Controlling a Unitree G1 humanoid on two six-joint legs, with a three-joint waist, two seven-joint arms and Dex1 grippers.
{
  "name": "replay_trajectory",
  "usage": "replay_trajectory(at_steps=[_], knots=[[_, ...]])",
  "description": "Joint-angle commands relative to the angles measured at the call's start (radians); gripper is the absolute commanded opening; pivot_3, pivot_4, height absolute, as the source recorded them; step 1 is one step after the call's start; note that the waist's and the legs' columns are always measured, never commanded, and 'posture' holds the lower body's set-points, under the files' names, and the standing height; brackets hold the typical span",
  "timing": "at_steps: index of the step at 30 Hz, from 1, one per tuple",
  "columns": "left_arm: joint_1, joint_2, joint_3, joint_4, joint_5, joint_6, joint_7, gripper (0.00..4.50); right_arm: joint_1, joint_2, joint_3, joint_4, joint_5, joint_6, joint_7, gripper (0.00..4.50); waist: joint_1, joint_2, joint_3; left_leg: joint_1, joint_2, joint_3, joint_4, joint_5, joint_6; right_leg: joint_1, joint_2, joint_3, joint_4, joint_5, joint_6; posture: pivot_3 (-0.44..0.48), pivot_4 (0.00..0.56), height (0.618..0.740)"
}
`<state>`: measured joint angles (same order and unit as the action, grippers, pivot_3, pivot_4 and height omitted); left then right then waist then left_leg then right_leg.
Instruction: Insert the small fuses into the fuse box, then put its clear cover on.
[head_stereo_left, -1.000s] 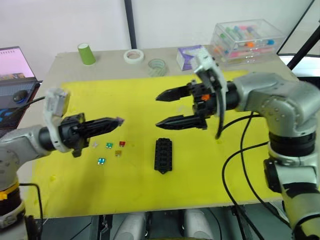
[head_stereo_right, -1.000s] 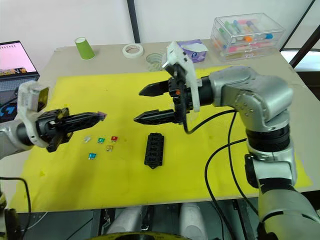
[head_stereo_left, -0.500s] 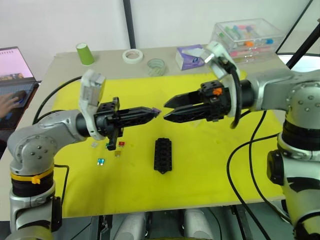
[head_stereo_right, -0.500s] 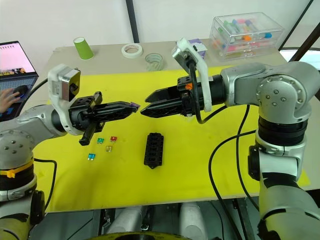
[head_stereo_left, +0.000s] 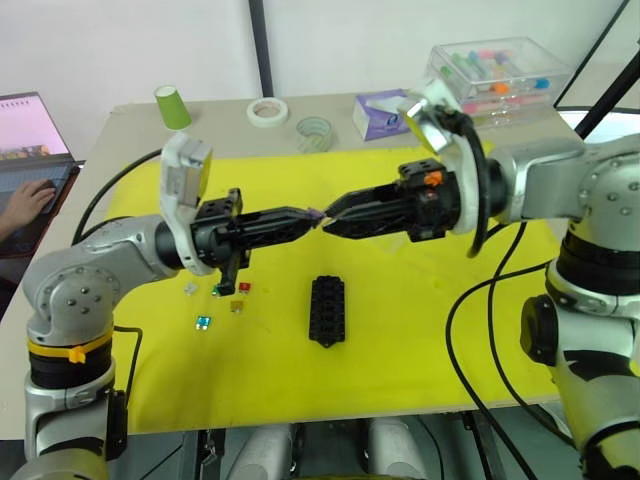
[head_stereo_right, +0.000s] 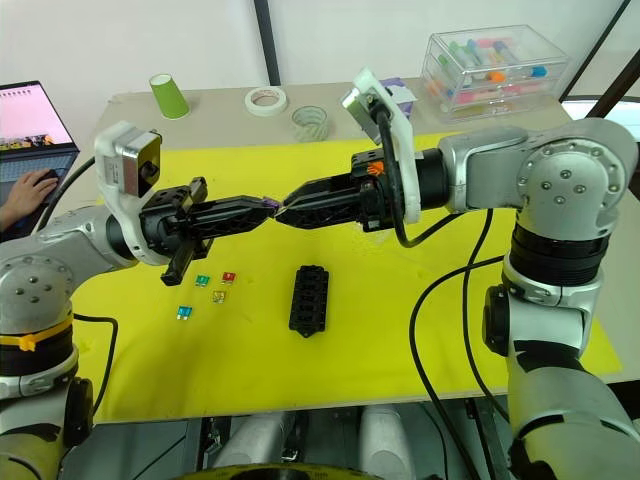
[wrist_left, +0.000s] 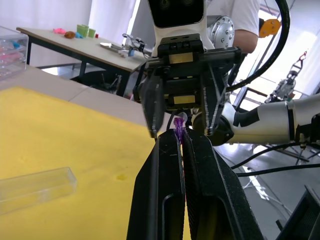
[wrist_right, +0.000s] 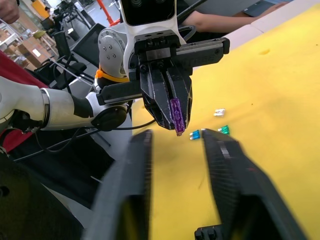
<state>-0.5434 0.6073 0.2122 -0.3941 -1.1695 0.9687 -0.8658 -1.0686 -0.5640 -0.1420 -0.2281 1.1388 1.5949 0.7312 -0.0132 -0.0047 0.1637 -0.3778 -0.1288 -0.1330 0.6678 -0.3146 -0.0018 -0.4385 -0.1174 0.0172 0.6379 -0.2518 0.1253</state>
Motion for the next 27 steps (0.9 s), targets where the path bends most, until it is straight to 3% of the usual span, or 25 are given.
replay_trajectory(at_steps=[1,10,13,27], knots=[[0.002,0.011,0.003,-0.015,-0.019,-0.017,-0.004,0.0,-0.032,0.008,-0.03,-0.001,0.039,-0.001,-0.015,1.55,0.0,0.0,0.0,0.0,0.0,0.0,0.0,0.0,0.0,0.0,0.0,0.0,0.0,0.0,0.0,0.0,0.15,0.74],[0.01,0.013,-0.001,-0.016,-0.013,-0.019,-0.003,0.0,-0.034,0.011,-0.025,0.013,0.081,-0.008,-0.046,1.55,0.0,0.0,0.0,0.0,0.0,0.0,0.0,0.0,0.0,0.0,0.0,0.0,0.0,0.0,0.0,0.0,0.15,0.74],[0.008,0.011,0.0,-0.014,-0.019,-0.016,0.003,0.0,-0.035,0.008,-0.022,0.015,0.09,-0.008,-0.054,0.71,0.0,0.0,0.0,0.0,0.0,0.0,0.0,0.0,0.0,0.0,0.0,0.0,0.0,0.0,0.0,0.0,0.15,0.74],[0.006,0.011,-0.003,-0.016,-0.02,-0.017,0.006,0.0,-0.028,0.006,-0.009,0.011,0.098,-0.017,-0.068,0.71,0.0,0.0,0.0,0.0,0.0,0.0,0.0,0.0,0.0,0.0,0.0,0.0,0.0,0.0,0.0,0.0,0.15,0.74]])
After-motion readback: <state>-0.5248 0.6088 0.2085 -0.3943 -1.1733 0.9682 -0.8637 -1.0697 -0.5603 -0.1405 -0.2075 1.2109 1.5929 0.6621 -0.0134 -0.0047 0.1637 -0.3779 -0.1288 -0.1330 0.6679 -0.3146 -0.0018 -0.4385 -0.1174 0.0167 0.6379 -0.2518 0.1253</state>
